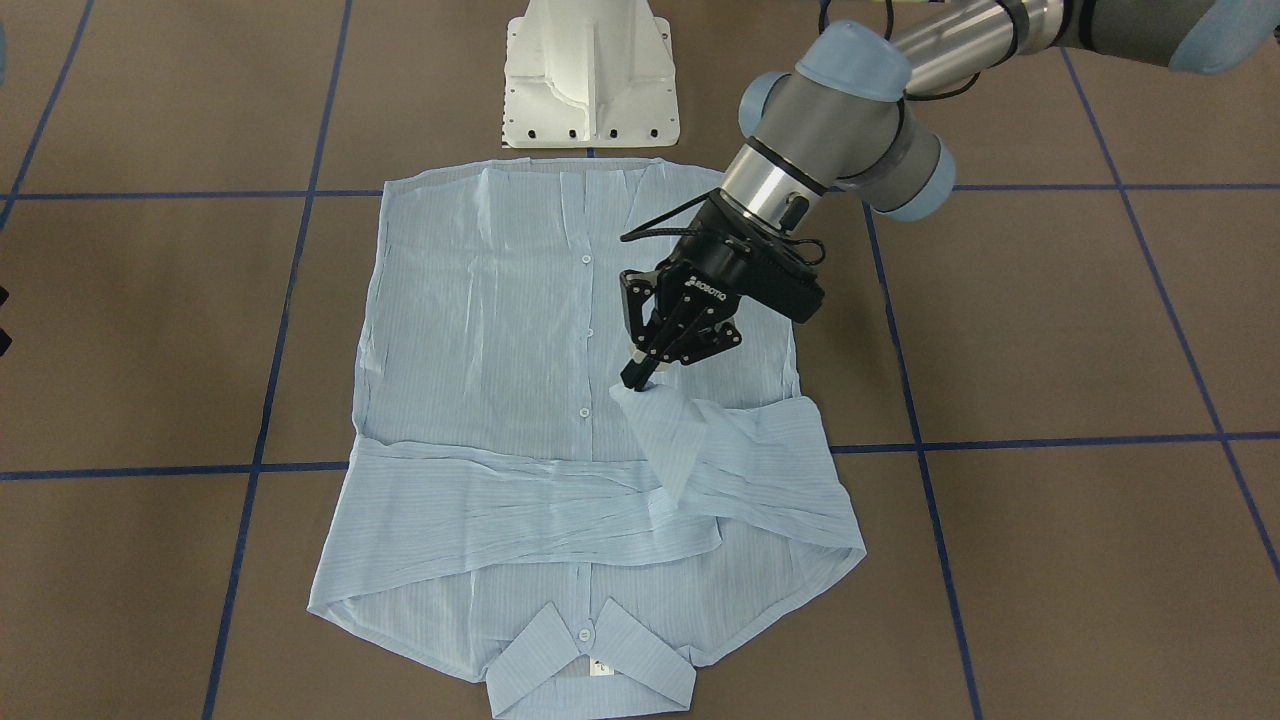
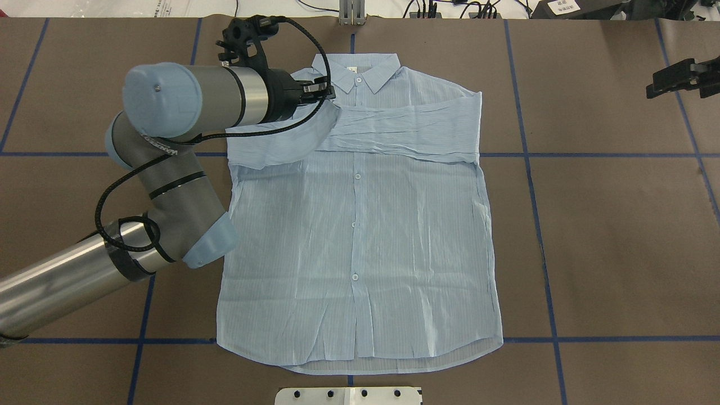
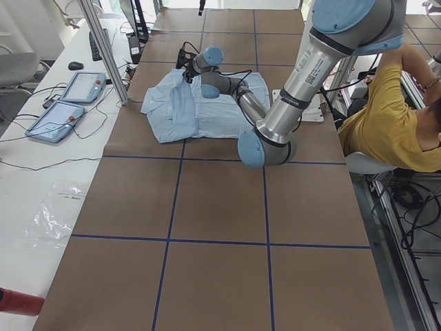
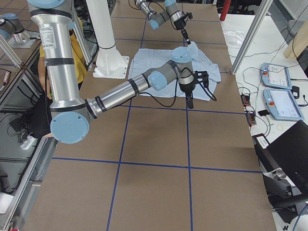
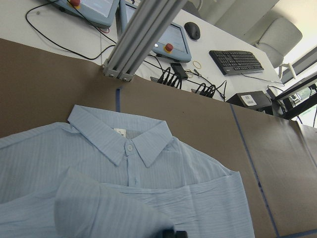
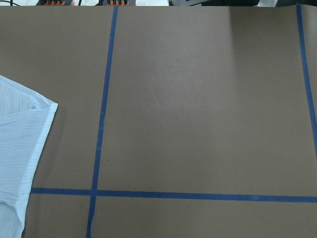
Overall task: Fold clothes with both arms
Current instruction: 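Carry the grasped sleeve with the left gripper across the shirt's chest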
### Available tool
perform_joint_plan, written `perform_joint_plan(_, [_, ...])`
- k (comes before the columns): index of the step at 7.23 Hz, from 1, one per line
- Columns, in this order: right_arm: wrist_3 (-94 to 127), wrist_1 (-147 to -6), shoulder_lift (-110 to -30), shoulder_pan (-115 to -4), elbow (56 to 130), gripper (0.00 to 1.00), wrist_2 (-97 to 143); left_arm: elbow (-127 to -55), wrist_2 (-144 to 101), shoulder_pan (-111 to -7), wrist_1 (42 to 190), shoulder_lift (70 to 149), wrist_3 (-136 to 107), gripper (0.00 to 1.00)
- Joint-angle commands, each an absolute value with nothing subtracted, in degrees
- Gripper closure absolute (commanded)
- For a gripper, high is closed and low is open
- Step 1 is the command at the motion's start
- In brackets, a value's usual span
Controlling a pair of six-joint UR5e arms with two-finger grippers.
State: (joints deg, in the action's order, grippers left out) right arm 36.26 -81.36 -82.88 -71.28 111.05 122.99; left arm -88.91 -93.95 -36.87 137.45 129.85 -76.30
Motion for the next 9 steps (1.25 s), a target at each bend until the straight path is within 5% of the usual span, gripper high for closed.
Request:
perform_joint_plan(1, [36.30,-81.39,-82.88,-71.28,110.92,0.00,122.96,-84.14,-86.60,-30.79,136.67,133.14,-76.64,1.00])
perform_joint_plan(3, [36.30,-81.39,-82.88,-71.28,110.66,0.00,122.96,-78.78,-84.90,-26.48,136.76,136.73,-76.46,1.00])
perform_joint_plan(4, [36.39,-81.39,-82.88,-71.28,110.74,0.00,122.96,-76.14,-84.90,-24.11,136.93,138.93,-76.55,0.28])
perform_joint_plan(5, [37.08,-81.39,-82.79,-71.19,110.66,0.00,122.96,-75.50,-84.82,-23.21,137.19,139.56,-76.47,0.00])
perform_joint_plan(9, [54.67,-73.71,-82.26,-64.63,111.80,0.00,121.91,-82.40,-91.90,-25.82,123.65,137.04,-62.87,0.00])
